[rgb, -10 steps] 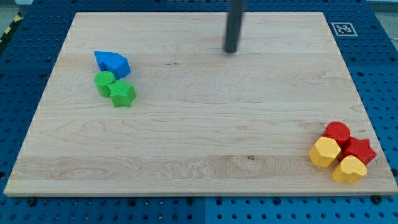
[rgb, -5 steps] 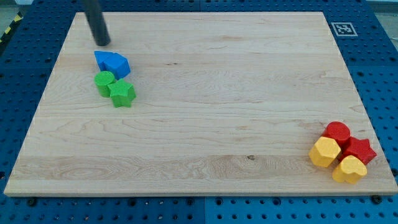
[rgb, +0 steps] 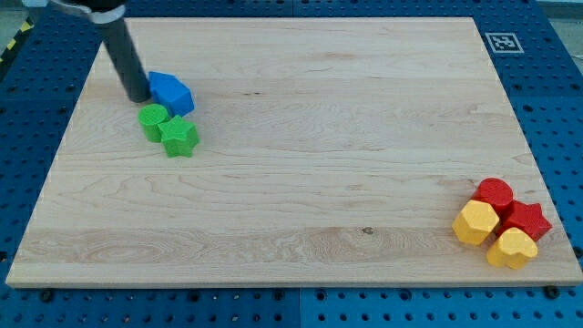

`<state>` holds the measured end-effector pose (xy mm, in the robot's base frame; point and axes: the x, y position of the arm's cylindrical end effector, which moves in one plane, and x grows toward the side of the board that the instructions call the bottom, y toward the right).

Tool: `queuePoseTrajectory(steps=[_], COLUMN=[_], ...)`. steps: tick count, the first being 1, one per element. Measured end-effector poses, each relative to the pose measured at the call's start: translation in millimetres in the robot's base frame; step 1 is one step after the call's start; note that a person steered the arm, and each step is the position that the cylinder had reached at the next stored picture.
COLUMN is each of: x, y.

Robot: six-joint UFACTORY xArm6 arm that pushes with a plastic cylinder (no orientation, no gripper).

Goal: Push blue triangle towards the center

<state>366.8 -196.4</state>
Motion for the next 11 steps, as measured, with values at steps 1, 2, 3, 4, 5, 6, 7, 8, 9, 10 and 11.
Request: queuePoseTrajectory(steps=[1, 2, 3, 4, 5, 6, 7, 8, 9, 10, 11], x=[2, 8, 2, -12, -28, -38, -38, -38, -42, -42, -42], y=[36, 65, 68, 39, 10, 12, 33, 70, 98, 130, 137])
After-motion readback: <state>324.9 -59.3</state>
